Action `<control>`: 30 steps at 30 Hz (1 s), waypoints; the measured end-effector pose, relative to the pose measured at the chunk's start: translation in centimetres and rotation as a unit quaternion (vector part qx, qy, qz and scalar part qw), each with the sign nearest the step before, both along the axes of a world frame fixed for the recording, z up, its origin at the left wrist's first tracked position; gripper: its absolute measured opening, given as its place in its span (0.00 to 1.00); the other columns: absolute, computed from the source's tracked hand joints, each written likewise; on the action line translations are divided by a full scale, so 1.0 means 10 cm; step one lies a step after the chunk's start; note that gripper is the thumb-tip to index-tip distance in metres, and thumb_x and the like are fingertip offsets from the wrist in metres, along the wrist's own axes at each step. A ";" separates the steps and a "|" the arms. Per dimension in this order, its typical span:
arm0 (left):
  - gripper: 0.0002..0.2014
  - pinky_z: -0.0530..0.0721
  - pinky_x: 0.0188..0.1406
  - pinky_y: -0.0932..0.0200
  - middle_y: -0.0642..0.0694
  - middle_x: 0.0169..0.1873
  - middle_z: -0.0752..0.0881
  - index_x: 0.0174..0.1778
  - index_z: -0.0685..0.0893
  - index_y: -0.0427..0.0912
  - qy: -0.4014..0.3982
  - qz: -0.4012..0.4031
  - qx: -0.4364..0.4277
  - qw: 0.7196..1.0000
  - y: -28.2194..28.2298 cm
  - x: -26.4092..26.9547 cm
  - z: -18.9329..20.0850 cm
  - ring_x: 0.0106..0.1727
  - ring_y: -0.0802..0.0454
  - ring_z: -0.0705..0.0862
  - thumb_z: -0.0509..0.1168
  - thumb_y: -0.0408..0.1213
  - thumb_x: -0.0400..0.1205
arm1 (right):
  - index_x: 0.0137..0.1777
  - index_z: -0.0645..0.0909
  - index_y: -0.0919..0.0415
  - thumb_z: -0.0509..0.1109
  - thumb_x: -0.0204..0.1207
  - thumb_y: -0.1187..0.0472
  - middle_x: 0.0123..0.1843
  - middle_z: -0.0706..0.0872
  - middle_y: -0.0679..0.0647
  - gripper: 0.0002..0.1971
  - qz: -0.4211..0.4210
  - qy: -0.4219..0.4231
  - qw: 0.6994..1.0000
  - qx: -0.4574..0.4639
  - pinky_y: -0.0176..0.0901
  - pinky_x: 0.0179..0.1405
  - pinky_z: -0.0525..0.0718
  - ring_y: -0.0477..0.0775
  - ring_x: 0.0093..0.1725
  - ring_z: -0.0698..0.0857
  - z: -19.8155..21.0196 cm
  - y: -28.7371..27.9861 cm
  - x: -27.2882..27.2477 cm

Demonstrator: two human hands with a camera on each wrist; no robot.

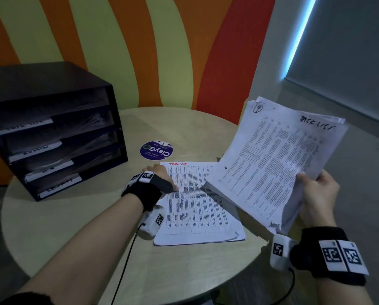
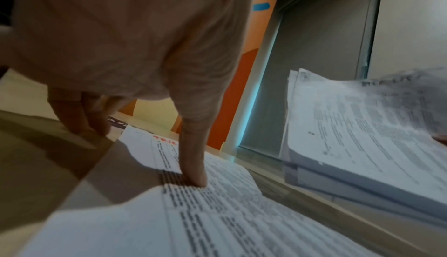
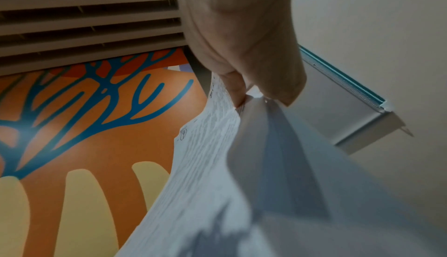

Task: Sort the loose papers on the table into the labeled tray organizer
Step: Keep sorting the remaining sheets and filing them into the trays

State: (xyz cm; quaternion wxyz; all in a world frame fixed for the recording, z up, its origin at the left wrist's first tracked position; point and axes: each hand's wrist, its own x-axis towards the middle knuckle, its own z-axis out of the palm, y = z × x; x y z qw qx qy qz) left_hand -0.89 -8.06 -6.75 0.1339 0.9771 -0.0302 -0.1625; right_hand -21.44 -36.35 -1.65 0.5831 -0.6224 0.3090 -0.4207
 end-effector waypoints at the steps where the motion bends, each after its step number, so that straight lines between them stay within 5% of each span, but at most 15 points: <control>1: 0.52 0.74 0.72 0.43 0.35 0.71 0.69 0.74 0.64 0.32 0.003 -0.001 -0.010 1.000 0.01 0.03 -0.01 0.74 0.35 0.69 0.80 0.59 0.64 | 0.38 0.79 0.59 0.67 0.76 0.73 0.38 0.81 0.54 0.10 -0.005 -0.002 1.000 0.005 0.45 0.38 0.75 0.53 0.42 0.79 -0.01 -0.02 0.00; 5: 0.39 0.85 0.59 0.45 0.38 0.56 0.80 0.58 0.77 0.35 0.011 -0.014 -0.045 0.999 0.04 0.11 -0.05 0.58 0.40 0.82 0.83 0.55 0.60 | 0.36 0.79 0.57 0.66 0.76 0.74 0.36 0.81 0.52 0.12 -0.009 -0.006 1.000 0.012 0.47 0.39 0.77 0.53 0.42 0.79 -0.01 -0.04 -0.01; 10: 0.26 0.87 0.54 0.48 0.43 0.36 0.79 0.33 0.76 0.42 0.002 -0.018 -0.025 1.000 0.01 0.15 -0.08 0.47 0.45 0.82 0.82 0.56 0.60 | 0.48 0.83 0.64 0.67 0.76 0.73 0.39 0.84 0.54 0.06 -0.004 -0.001 1.000 0.011 0.47 0.40 0.80 0.54 0.39 0.81 -0.01 -0.04 0.00; 18: 0.23 0.87 0.53 0.52 0.44 0.37 0.82 0.33 0.72 0.43 -0.007 -0.058 0.001 0.998 -0.01 0.11 -0.06 0.44 0.44 0.82 0.78 0.54 0.66 | 0.43 0.83 0.61 0.67 0.74 0.73 0.42 0.84 0.58 0.07 -0.001 0.019 1.000 0.019 0.52 0.43 0.81 0.57 0.42 0.82 -0.04 -0.02 0.03; 23: 0.15 0.87 0.44 0.52 0.42 0.38 0.87 0.40 0.81 0.39 -0.030 -0.071 -0.029 0.997 -0.02 0.07 -0.09 0.37 0.46 0.85 0.77 0.40 0.66 | 0.43 0.81 0.65 0.66 0.76 0.74 0.38 0.81 0.57 0.05 0.005 0.019 1.000 0.014 0.49 0.38 0.78 0.56 0.38 0.80 -0.04 0.03 0.03; 27: 0.11 0.82 0.41 0.55 0.40 0.43 0.87 0.46 0.83 0.37 -0.104 -0.046 -0.178 0.977 0.07 0.08 0.01 0.44 0.43 0.85 0.73 0.28 0.70 | 0.43 0.80 0.65 0.65 0.77 0.75 0.35 0.81 0.54 0.06 0.010 0.020 1.000 0.020 0.42 0.32 0.76 0.53 0.33 0.79 -0.04 0.06 0.00; 30: 0.10 0.81 0.43 0.54 0.40 0.45 0.87 0.48 0.81 0.39 -0.175 0.020 -0.381 0.908 0.30 0.13 0.27 0.45 0.43 0.85 0.70 0.26 0.73 | 0.46 0.81 0.66 0.64 0.78 0.75 0.40 0.84 0.57 0.06 0.005 0.028 0.999 0.028 0.45 0.39 0.79 0.55 0.39 0.81 -0.06 0.03 -0.01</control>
